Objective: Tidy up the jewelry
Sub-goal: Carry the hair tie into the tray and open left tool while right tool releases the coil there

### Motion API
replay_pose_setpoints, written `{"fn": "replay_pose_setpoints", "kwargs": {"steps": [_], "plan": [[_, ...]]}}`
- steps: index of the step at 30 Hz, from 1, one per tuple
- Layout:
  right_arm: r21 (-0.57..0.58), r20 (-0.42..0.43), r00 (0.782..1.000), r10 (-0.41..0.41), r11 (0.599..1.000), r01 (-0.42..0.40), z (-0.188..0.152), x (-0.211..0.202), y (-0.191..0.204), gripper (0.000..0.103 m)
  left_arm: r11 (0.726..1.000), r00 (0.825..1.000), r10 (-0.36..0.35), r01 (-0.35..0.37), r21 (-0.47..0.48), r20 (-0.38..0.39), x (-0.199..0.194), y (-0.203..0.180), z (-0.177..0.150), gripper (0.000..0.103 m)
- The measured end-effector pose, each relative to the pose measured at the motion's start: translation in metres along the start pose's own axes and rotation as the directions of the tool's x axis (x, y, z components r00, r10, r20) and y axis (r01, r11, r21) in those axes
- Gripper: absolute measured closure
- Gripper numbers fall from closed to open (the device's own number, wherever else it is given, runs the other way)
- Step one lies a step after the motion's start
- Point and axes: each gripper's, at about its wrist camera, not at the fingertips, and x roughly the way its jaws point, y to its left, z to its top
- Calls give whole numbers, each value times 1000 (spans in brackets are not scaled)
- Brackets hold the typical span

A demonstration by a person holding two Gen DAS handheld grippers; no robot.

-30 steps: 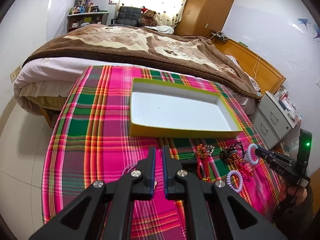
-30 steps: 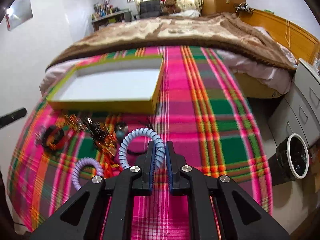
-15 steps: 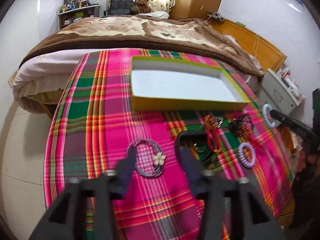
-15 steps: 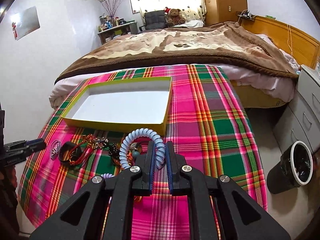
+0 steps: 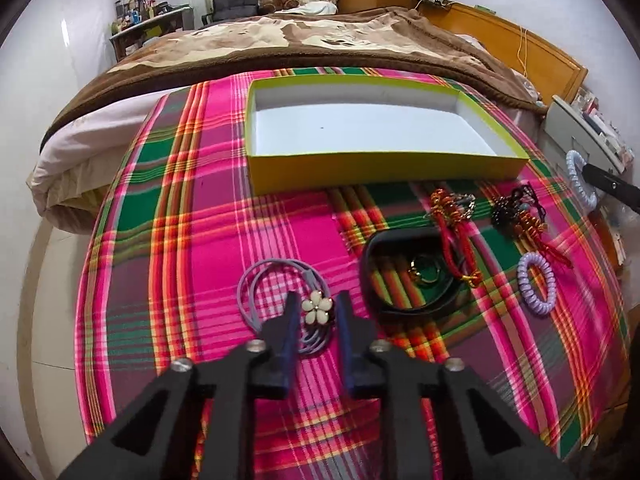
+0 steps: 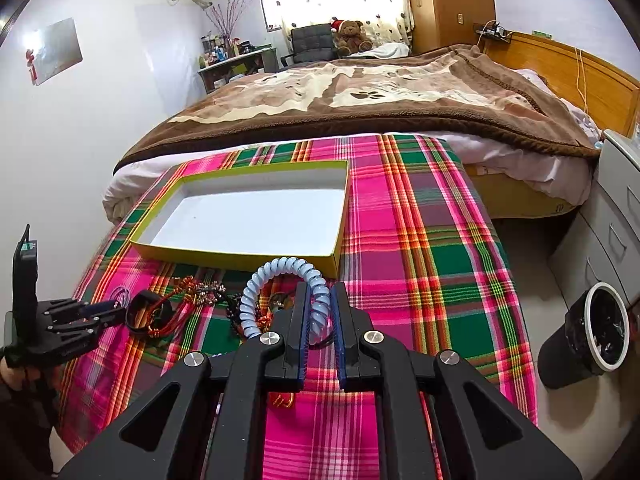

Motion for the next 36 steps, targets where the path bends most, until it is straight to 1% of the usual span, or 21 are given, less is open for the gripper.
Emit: {"fn": "replay_pose_setpoints", "kwargs": {"steps": [4, 8, 10, 13, 17, 19, 20, 22, 25, 28, 29, 31, 33, 36], "plan": [[0, 7, 1000, -1, 1000, 1, 4, -2, -1, 93, 1000, 1000, 2, -2, 19, 20, -7, 0, 3, 86], [3, 16, 1000, 1, 1000, -1, 10, -4, -2, 93, 1000, 998, -11, 11, 17, 55, -21, 1, 17, 86], [1, 22, 1000, 1, 1000, -1, 17, -4, -3, 93, 999, 996, -31, 30, 15, 82, -29, 3, 28, 86], [1, 29, 1000, 9, 1000, -9, 29, -3, -3, 93, 999, 992, -32, 30, 19, 120, -37, 5, 47, 86], [1, 29, 1000, 5, 1000, -5, 48, 9, -3, 93, 998, 986, -62, 61, 14, 155, -36, 9, 77, 86], [2, 20, 1000, 11, 1000, -11, 57, 19, -4, 93, 997, 983, -74, 72, 16, 170, -30, 10, 92, 86], [0, 17, 1000, 0, 1000, 0, 62, 26, -4, 93, 996, 982, -85, 83, 14, 171, -26, 10, 98, 86], [-4, 0, 1000, -2, 1000, 2, 70, 40, -5, 93, 994, 981, -111, 111, 11, 162, -16, 10, 110, 86], [1, -30, 1000, -6, 1000, 6, 81, 62, -8, 93, 996, 984, -93, 93, 5, 149, 2, 11, 122, 86], [7, -57, 998, -11, 1000, 11, 88, 84, -10, 93, 995, 987, -96, 99, -18, 126, 23, 13, 132, 86], [8, -64, 998, -15, 1000, 16, 89, 89, -11, 93, 995, 989, -91, 94, -24, 118, 29, 13, 134, 86], [2, -109, 994, -2, 1000, 2, 93, 109, -11, 93, 995, 990, -90, 93, -23, 105, 41, 13, 137, 86], [4, -119, 993, -10, 1000, 11, 95, 121, -11, 93, 994, 991, -100, 103, -29, 92, 51, 11, 140, 86], [-5, -141, 990, -25, 1000, 24, 100, 140, -10, 93, 995, 993, -90, 93, -35, 78, 64, 11, 144, 86]]}}
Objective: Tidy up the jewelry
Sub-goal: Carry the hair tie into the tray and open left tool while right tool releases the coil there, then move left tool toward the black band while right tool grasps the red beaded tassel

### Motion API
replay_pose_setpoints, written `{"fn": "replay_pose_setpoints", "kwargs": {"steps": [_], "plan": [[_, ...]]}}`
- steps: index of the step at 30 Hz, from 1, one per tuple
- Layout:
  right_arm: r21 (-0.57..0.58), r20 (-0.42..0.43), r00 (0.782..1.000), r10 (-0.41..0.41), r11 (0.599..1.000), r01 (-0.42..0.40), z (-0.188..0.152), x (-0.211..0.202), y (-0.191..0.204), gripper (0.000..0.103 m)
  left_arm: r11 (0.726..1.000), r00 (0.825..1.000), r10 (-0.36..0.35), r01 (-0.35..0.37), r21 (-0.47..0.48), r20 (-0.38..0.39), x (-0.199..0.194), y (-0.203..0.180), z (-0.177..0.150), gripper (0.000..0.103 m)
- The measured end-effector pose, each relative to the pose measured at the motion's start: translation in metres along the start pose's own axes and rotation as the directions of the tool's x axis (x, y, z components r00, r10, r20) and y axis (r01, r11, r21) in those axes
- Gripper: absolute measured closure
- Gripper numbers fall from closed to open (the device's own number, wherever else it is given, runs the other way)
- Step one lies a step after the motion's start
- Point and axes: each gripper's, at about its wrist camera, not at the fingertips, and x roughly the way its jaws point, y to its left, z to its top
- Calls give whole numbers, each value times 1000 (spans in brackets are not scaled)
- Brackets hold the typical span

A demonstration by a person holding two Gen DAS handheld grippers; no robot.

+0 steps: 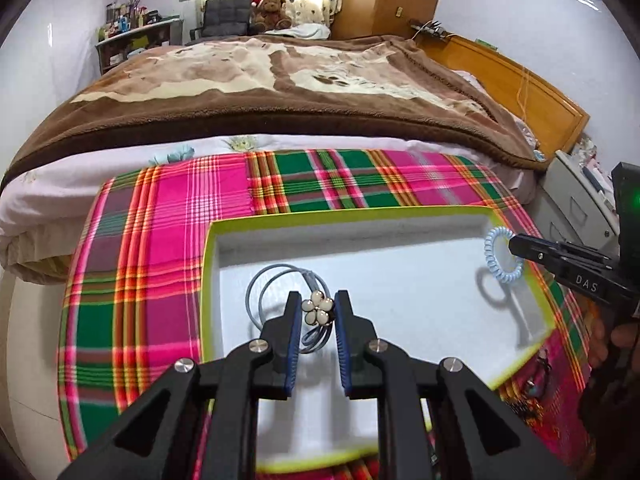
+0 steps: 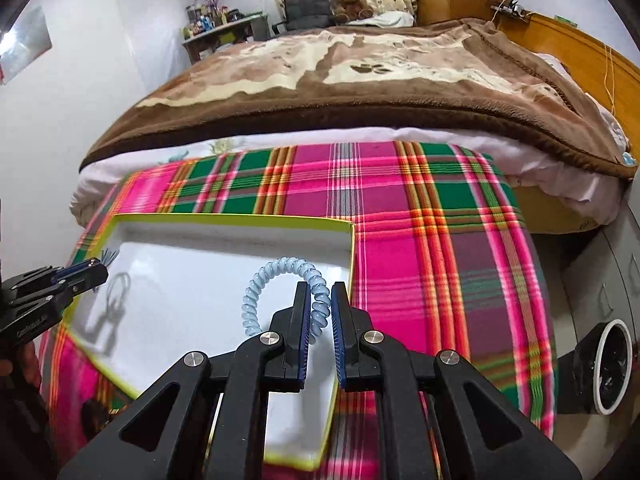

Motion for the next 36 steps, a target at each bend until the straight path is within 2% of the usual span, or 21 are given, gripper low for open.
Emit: {"fn": "replay_pose_setpoints", "kwargs": {"steps": [9, 19, 21, 23, 27, 30, 32, 33, 36], "plan": [[-85, -17, 998, -59, 995, 57, 9, 25, 17, 92, 999, 999, 40, -40, -9, -27, 19, 3, 2, 86], [-114, -8, 995, -98, 989, 96, 8, 31, 22, 92, 999, 998, 46, -47, -27, -43, 27, 5, 3, 85], [-114, -7, 995, -97, 989, 96, 8, 30, 22, 92, 998, 998, 49, -51, -40, -48, 28, 6, 2, 81], [-111, 3, 995, -102, 989, 101, 8, 29, 22, 92, 998, 998, 44, -46, -48, -43, 25, 7, 2, 63], [-101, 45, 997, -69, 992, 73, 7, 17, 23, 91, 998, 999, 25, -27, -59, -26, 16, 6, 2, 62], [-101, 69, 996, -56, 993, 63, 6, 7, 26, 84, 998, 1000, 20, -20, -58, -5, 5, 3, -1, 62], [-99, 78, 996, -44, 994, 51, 6, 1, 27, 69, 998, 1000, 18, -17, -63, 17, -7, 0, -4, 58], [-98, 85, 996, -31, 994, 40, 4, -5, 29, 58, 998, 1000, 19, -17, -63, 25, -12, -1, -5, 57], [-99, 108, 994, -15, 995, 25, -1, -21, 33, 56, 998, 999, 11, -8, -62, 54, -31, -7, -12, 56]]}}
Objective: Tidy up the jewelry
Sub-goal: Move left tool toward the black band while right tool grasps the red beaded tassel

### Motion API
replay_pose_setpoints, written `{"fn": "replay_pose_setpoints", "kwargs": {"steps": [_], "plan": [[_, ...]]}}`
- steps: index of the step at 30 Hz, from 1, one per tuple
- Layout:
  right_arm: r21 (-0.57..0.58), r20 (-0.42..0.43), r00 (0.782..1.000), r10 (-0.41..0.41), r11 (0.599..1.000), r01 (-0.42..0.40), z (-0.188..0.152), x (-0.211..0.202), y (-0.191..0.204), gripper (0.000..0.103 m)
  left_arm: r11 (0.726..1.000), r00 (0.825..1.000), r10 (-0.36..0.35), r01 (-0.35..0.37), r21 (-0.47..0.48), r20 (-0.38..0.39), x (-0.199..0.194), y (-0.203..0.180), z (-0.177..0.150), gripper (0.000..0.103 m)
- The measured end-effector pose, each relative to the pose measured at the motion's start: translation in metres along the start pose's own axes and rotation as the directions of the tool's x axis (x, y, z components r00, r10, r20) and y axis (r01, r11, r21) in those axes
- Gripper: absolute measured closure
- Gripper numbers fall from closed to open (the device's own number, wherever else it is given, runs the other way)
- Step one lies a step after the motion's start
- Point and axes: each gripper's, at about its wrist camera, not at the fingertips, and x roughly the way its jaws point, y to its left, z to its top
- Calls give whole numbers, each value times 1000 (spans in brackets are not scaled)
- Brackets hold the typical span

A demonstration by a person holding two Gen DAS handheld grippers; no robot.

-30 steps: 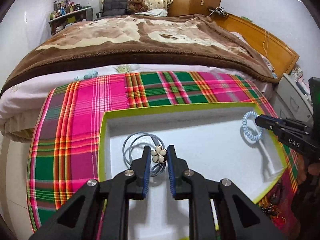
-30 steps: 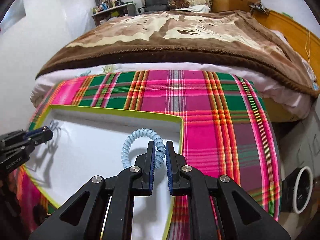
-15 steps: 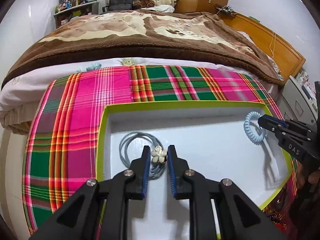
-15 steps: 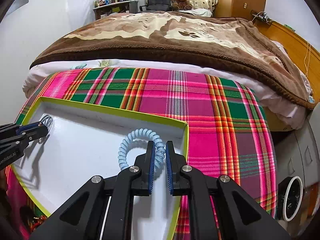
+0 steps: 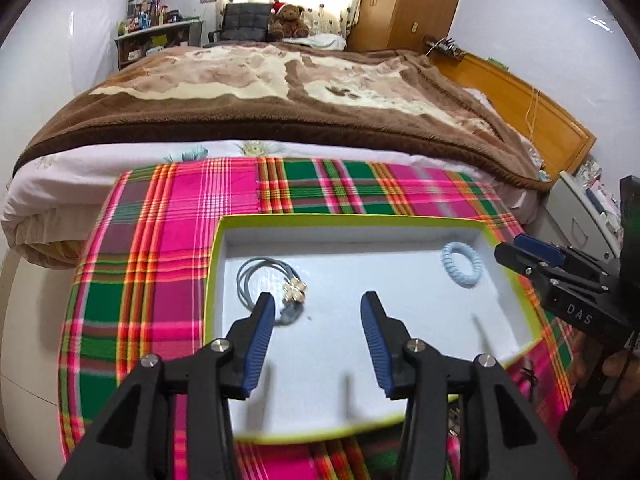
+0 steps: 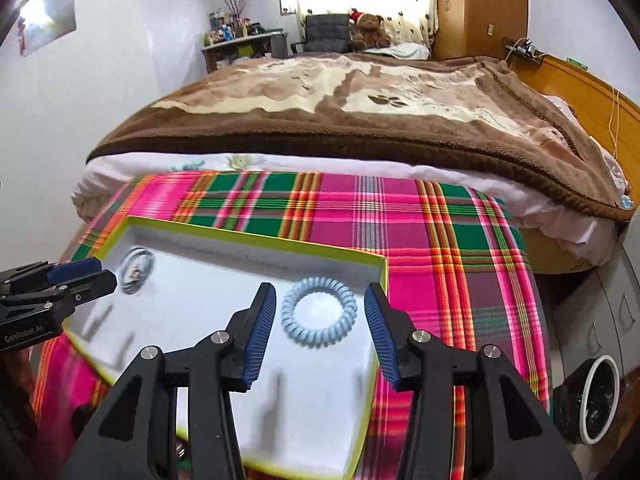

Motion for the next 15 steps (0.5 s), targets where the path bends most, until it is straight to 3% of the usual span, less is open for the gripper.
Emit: {"fn": "replay_pose_setpoints", "kwargs": {"steps": [9, 15], "plan": [[17, 43, 996, 73, 997, -73, -40, -57, 8, 56, 999, 998, -37, 38, -17, 47, -53, -8, -42, 55], [24, 50, 994, 94, 995, -95, -75, -84, 9, 56, 992, 993, -103, 107, -60, 66, -76, -6, -73, 55]]}}
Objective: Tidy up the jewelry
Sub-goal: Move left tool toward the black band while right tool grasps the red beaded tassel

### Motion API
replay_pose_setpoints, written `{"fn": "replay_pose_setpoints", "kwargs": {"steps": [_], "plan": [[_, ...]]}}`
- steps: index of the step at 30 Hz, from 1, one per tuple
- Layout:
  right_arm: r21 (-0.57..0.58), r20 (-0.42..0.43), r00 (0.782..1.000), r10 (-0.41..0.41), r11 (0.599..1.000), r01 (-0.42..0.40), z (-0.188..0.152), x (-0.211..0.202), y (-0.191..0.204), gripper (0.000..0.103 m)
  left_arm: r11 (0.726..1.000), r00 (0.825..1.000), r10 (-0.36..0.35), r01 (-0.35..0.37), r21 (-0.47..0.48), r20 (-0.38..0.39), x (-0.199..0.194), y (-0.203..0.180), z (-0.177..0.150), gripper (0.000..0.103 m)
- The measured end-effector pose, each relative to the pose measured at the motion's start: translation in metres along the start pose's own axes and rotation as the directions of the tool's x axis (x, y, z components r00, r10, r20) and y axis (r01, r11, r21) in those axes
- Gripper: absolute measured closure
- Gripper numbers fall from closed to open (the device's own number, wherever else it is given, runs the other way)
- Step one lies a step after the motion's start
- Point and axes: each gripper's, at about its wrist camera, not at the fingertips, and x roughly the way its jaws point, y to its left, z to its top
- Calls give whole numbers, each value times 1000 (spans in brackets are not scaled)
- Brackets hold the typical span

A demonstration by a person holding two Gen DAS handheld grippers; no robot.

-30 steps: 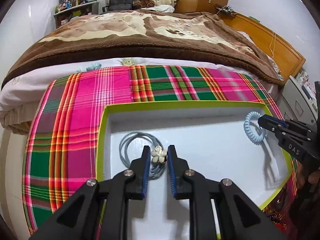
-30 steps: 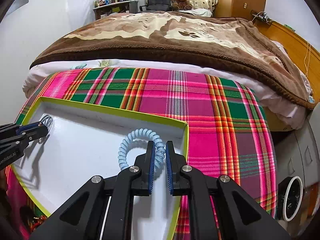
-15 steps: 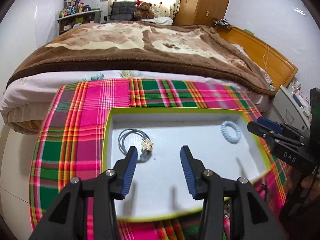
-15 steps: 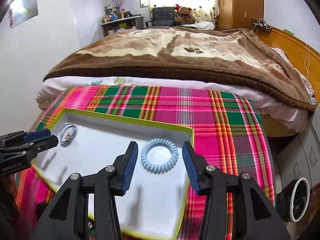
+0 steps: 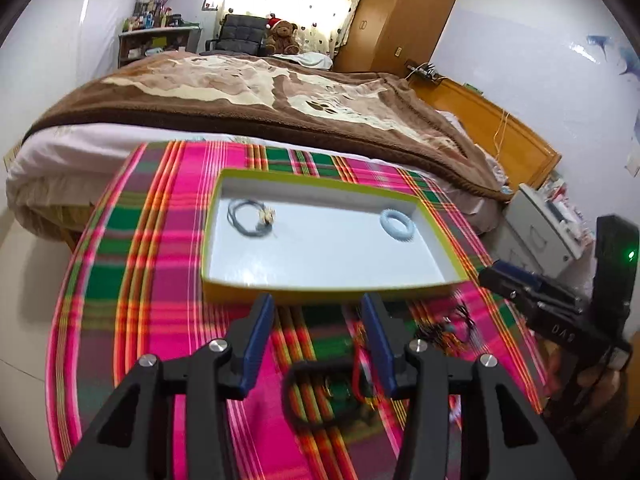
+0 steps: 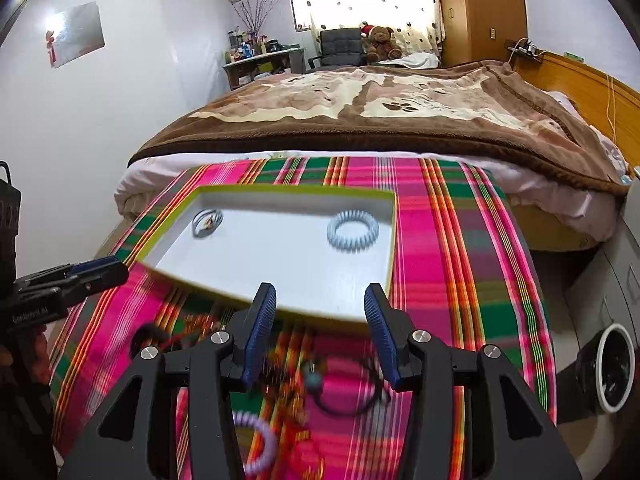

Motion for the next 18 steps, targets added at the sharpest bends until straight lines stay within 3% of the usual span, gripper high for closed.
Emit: {"fn": "replay_pose_setpoints", "kwargs": {"steps": [11, 18], "plan": [[-15, -86, 996, 32, 999, -34, -53, -4, 10, 56, 1000, 1000, 23, -23, -11, 12, -23, 2, -37, 55], [-37, -113, 993, 24, 999, -28, -59, 10, 21, 56, 999, 1000, 29, -29, -33, -4, -22, 4, -50, 55]]}}
